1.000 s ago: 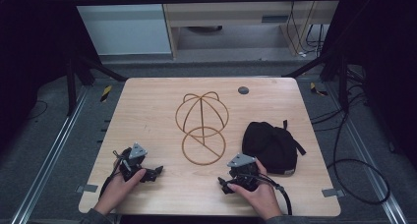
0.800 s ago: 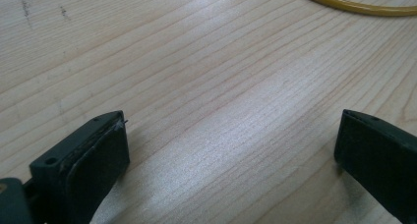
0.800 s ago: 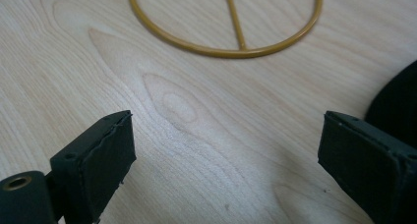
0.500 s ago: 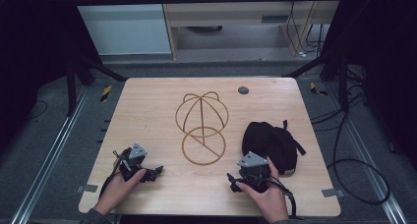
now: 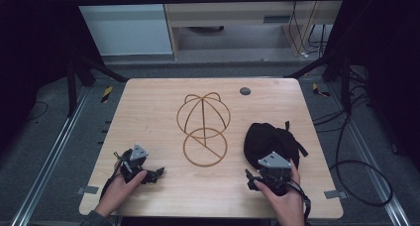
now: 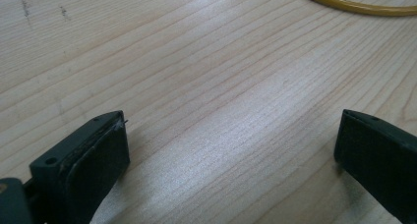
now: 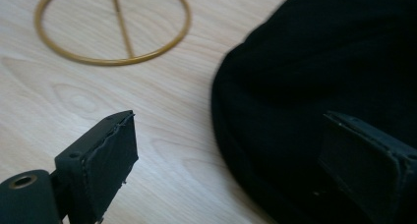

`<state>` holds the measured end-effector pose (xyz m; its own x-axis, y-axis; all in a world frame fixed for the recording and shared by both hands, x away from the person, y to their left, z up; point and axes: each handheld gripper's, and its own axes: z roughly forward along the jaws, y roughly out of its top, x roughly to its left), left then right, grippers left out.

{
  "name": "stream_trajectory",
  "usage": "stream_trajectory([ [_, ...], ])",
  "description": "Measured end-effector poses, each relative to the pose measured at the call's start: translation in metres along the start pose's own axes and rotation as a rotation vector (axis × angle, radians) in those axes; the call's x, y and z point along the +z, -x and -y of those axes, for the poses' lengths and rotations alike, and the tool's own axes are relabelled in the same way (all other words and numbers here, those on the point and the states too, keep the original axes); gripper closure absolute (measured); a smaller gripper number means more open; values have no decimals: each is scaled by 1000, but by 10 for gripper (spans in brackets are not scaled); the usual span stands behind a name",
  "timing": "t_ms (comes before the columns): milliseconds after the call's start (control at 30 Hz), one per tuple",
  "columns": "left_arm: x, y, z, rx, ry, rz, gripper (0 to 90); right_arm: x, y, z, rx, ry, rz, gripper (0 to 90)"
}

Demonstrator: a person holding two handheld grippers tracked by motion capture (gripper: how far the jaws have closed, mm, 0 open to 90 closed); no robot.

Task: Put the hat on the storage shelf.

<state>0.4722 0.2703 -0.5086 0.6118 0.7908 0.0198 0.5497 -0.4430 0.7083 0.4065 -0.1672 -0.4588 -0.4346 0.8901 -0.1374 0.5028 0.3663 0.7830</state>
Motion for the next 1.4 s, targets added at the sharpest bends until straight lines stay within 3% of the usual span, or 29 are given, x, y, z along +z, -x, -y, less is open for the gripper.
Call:
stream_trajectory([
  [167,0,0,0,0,0,0,0,-11,10,3,29,15,35,87],
  [300,0,0,0,0,0,0,0,-21,21,4,5,-5,120,92],
  [433,0,0,0,0,0,0,0,-27,34,2,26,-19,120,102],
  [567,0,0,0,0,0,0,0,-26,43,-6,10,-85,125,115],
  [700,0,0,0,-4,2,-1,0,-21,56,-18,15,-149,84,157],
  [1033,0,0,0,-3,0,-2,0,0,86,-57,6,-186,3,275],
  [1367,0,0,0,-2,0,-2,0,23,90,-78,-47,-262,-22,420],
  [1400,0,0,0,-2,0,-2,0,26,90,-82,-55,-279,-27,469],
])
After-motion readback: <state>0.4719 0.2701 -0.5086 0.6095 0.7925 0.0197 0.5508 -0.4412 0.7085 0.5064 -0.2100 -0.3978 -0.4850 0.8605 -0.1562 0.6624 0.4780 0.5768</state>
